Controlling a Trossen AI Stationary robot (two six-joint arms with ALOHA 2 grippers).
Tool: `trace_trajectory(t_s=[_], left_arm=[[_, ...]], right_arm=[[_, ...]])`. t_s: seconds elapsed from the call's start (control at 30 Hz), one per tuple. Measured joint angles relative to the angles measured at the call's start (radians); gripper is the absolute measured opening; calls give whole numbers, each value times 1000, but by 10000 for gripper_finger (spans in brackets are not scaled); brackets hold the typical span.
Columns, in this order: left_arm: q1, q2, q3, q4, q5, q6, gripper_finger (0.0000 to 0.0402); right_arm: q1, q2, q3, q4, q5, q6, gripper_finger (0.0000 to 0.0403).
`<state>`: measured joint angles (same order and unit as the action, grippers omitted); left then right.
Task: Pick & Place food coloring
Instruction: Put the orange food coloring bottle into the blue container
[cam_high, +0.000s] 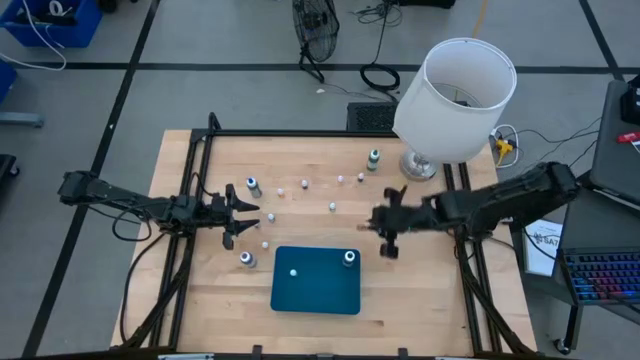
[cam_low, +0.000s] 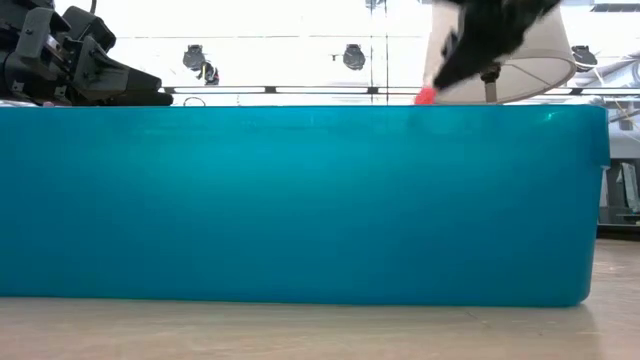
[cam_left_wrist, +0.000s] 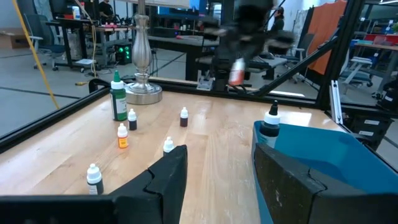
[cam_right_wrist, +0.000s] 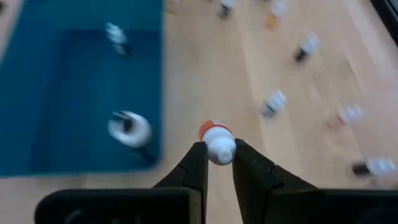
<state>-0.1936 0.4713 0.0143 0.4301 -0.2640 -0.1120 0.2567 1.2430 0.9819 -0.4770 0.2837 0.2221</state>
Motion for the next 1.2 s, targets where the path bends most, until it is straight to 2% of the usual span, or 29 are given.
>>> trace_trajectory(t_s=[0.23,0.4,0.5,0.63,0.77,1.0,1.2], left_arm=[[0,0,0,0,0,0,186],[0,0,0,0,0,0,186],[0,0,0,0,0,0,186],[0,0,0,0,0,0,186],[0,0,0,0,0,0,186],[0,0,0,0,0,0,186],[0,0,0,0,0,0,187]], right_arm=[[207,247,306,-100,83,-26,39],[266,472,533,-201,70,-80,39],[270,580,607,-220,-5,-89,39],[269,682,633,-204,-105,-96,39],[267,752,633,-230,-155,-78,39],[267,813,633,-325,-158,-32,39],[264,815,633,-336,-182,-25,39]])
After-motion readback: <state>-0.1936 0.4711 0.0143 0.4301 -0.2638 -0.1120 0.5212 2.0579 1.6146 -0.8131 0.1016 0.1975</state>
